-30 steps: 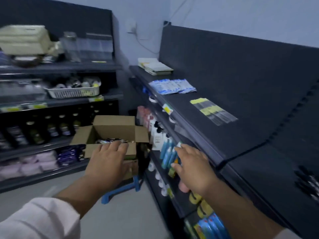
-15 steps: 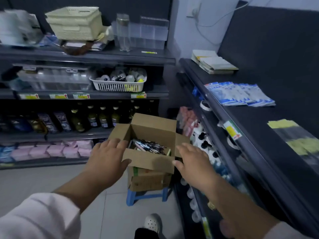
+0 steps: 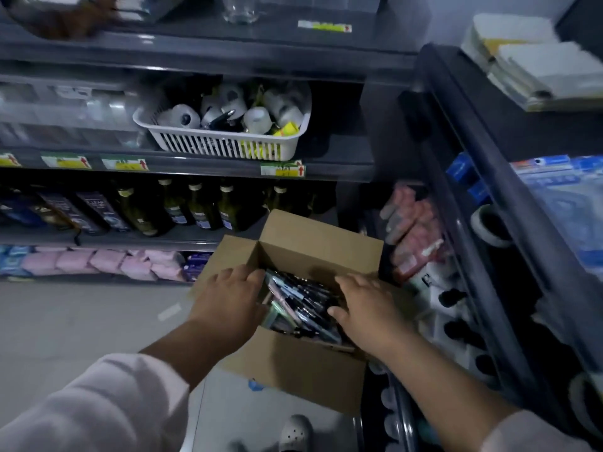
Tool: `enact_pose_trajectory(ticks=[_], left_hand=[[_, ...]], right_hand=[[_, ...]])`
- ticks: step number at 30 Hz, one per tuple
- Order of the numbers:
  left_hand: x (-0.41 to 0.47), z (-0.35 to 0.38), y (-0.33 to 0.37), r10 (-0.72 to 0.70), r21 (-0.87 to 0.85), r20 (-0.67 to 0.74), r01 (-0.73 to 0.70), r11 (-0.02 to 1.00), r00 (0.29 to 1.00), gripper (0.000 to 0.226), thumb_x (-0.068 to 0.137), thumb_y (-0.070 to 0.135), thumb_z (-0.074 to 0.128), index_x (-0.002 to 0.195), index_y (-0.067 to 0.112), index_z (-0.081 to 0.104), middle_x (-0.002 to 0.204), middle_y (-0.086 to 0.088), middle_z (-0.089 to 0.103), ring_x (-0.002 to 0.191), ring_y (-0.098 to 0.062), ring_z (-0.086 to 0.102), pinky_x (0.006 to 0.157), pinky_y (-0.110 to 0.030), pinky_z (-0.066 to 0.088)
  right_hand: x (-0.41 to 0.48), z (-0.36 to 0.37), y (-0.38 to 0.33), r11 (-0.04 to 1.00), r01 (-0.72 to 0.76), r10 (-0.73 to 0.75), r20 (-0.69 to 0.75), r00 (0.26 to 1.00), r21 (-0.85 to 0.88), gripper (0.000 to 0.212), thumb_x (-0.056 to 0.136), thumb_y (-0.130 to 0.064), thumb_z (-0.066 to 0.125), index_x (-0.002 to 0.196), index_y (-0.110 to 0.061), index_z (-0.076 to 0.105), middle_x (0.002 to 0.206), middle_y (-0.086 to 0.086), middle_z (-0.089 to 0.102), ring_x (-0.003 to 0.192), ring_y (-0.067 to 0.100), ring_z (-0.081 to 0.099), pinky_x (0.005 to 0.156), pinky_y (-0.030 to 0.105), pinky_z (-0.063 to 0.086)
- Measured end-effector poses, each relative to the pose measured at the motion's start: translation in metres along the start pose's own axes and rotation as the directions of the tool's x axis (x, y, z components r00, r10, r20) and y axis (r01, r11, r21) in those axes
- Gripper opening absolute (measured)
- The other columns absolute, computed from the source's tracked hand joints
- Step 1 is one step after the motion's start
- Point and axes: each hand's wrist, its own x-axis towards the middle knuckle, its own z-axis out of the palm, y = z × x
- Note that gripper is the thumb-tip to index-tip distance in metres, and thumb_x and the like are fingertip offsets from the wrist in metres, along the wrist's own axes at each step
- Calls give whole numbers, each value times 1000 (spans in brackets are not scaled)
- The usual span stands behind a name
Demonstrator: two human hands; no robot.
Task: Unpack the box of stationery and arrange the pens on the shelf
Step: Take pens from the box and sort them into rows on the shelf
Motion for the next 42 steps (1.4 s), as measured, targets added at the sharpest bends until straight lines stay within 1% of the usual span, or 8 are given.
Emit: enact_pose_trajectory(ticks=[7, 10, 14, 19, 28, 33, 38, 42], left_hand=[[94, 70, -9, 158, 55, 174, -170, 984, 972, 60, 84, 40, 58, 138, 23, 40, 139, -4, 44, 124, -26, 43, 100, -34, 34], [123, 113, -15, 223, 106, 254, -257, 961, 941, 68, 58, 40, 80, 120, 19, 62, 113, -8, 65, 101, -30, 62, 85, -38, 49], [151, 165, -17, 332, 101, 323, -381, 919, 886, 67, 85, 40, 60, 143, 19, 34, 146, -10, 36, 135, -29, 33, 109, -39, 26], [178, 212, -20, 293, 126, 441, -381, 916, 849, 82, 86, 51, 56, 149, 19, 16, 156, -10, 13, 144, -30, 9, 115, -45, 11], [187, 247, -19, 151, 211, 406, -253, 944, 901, 68, 80, 56, 58, 132, 20, 36, 132, -10, 41, 119, -30, 42, 97, -42, 34], [188, 250, -23, 78, 119, 455, -147, 982, 887, 70, 78, 52, 65, 131, 17, 38, 128, -10, 43, 114, -29, 50, 88, -41, 45], [188, 250, -25, 145, 52, 472, -192, 980, 869, 71, 79, 47, 67, 136, 23, 33, 134, -10, 40, 116, -31, 51, 88, -40, 46], [188, 249, -25, 223, 14, 429, -254, 967, 875, 75, 74, 54, 68, 134, 23, 37, 133, -9, 39, 118, -29, 45, 90, -39, 44]], right_hand=[[79, 65, 24, 995, -90, 81, 157, 984, 49, 59, 91, -37, 57, 143, -22, 34, 142, 3, 40, 129, 23, 37, 104, 34, 37], [106, 100, 39, 991, -113, 96, 207, 974, 74, 56, 89, -36, 61, 139, -24, 39, 135, 3, 44, 122, 21, 42, 98, 32, 43], [137, 143, 54, 986, -138, 110, 255, 961, 95, 55, 87, -35, 64, 136, -22, 42, 138, 5, 40, 124, 22, 41, 101, 32, 41], [165, 190, 68, 981, -147, 103, 306, 946, 126, 68, 83, -38, 68, 140, -20, 36, 145, 6, 33, 131, 23, 33, 107, 30, 34], [196, 234, 73, 979, -203, 184, 313, 932, 29, 114, 68, -55, 75, 152, -22, 5, 157, 5, 13, 141, 32, 15, 113, 40, 21], [203, 232, 70, 977, -167, 192, 216, 957, -130, 95, 67, -62, 69, 143, -25, 26, 150, 4, 29, 137, 28, 19, 107, 44, 20], [206, 239, 62, 982, -190, 181, 244, 953, 12, 97, 69, -51, 73, 145, -25, 20, 150, 4, 29, 138, 27, 25, 109, 42, 23], [210, 234, 63, 986, -165, 166, 224, 960, -22, 83, 70, -51, 73, 137, -21, 36, 143, 7, 41, 131, 27, 39, 104, 36, 30]])
